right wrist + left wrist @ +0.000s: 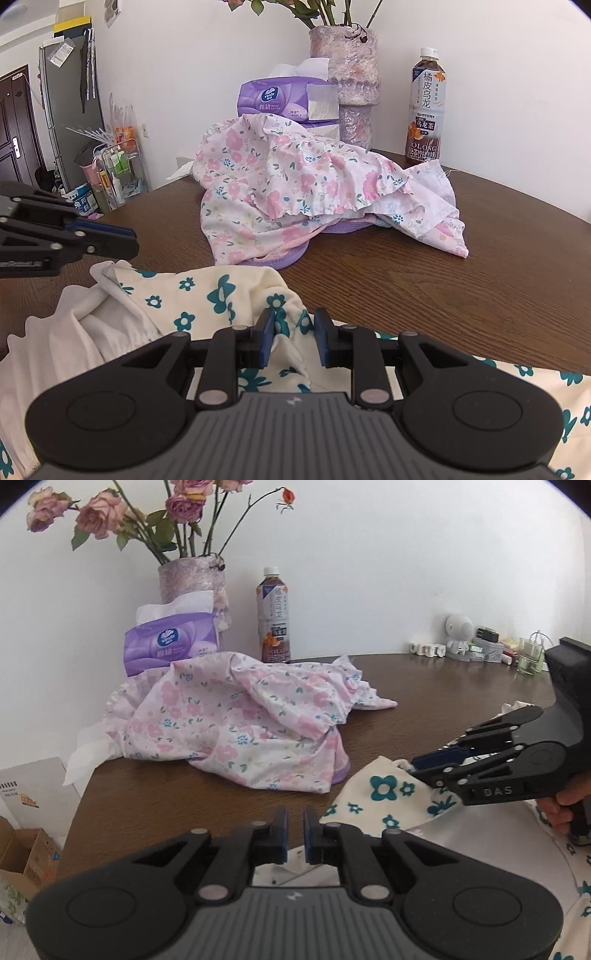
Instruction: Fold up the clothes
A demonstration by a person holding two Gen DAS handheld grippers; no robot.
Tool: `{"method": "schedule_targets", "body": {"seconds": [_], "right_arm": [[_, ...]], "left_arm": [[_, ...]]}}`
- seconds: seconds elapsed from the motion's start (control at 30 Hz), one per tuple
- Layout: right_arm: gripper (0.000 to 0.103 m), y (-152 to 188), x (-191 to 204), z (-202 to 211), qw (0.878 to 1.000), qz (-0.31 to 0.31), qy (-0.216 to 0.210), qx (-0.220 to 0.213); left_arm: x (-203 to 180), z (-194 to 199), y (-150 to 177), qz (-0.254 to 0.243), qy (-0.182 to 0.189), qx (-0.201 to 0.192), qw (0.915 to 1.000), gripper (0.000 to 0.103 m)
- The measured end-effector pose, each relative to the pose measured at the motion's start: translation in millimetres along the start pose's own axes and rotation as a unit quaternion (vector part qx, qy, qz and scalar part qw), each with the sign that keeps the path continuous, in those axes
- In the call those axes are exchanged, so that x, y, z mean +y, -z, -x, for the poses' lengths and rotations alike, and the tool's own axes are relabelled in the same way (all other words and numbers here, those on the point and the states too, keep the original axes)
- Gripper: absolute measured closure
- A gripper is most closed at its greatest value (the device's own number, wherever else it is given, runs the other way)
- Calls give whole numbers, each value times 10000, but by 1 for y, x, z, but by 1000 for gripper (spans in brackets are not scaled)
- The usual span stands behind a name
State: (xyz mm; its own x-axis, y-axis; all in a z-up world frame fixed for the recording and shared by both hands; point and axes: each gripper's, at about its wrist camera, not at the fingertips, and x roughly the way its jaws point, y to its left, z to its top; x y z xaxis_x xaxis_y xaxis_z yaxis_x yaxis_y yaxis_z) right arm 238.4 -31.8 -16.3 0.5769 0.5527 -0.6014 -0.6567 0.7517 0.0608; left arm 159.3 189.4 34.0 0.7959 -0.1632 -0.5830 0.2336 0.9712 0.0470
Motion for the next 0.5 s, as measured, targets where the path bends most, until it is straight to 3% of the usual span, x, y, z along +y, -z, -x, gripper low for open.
{"method": "schedule_targets", "body": {"seconds": [0.13,0.33,0.5], "right_arm": [[79,0,1,0,10000,13,9,-2],[79,0,1,0,10000,9,7,-3],[79,0,1,0,10000,18,12,-4]], "left_arm": [[-13,-9,11,-139,70,403,9991,96],[-9,-2,17,27,-83,222,9997,95],[-10,0,23,27,-111,452,9989,92]]}}
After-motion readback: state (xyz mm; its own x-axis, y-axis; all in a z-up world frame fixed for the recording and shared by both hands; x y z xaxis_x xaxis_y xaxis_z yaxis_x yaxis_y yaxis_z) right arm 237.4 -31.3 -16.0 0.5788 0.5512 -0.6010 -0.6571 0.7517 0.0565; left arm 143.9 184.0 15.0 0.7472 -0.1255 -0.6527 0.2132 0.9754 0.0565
